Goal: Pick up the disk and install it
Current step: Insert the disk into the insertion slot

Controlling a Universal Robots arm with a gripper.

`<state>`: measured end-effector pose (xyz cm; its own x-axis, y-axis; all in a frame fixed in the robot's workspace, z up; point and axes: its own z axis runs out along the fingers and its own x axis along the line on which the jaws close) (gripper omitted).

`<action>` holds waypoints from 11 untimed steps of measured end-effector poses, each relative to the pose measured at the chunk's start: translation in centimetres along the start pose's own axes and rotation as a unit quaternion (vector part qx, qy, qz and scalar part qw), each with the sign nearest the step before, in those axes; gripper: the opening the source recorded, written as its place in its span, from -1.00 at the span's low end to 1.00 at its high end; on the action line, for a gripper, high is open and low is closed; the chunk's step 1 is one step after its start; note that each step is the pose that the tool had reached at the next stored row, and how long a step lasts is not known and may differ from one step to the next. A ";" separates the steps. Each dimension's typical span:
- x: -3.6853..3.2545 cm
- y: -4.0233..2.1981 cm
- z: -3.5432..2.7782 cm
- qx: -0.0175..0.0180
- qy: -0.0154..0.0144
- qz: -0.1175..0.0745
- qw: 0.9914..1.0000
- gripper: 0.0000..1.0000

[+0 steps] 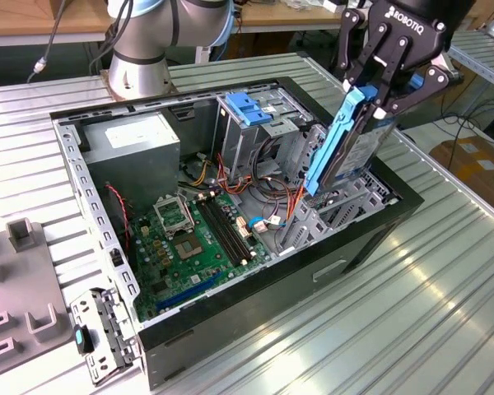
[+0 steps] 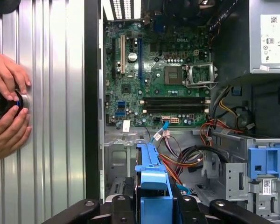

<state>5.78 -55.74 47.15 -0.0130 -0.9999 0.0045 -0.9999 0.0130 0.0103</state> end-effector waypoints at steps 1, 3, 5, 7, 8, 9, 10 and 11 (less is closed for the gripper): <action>0.00 -0.14 0.10 0.000 0.000 0.000 1.000 -0.26; -0.01 -0.31 0.31 0.000 0.000 0.000 1.000 -0.26; -0.01 -0.38 0.53 0.000 0.000 0.000 1.000 -0.26; -0.01 -0.41 0.70 0.000 0.000 0.000 1.000 -0.26; -0.01 -0.43 0.80 0.000 0.000 0.000 1.000 -0.26; -0.01 -0.44 0.90 0.000 0.000 0.000 1.000 -0.26; -0.01 -0.45 1.01 0.000 0.000 0.000 1.000 -0.26; -0.01 -0.46 1.12 0.000 0.001 0.000 1.000 -0.26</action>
<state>6.22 -55.74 46.03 -0.0130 -0.9999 0.0056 -0.9999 0.0130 0.0103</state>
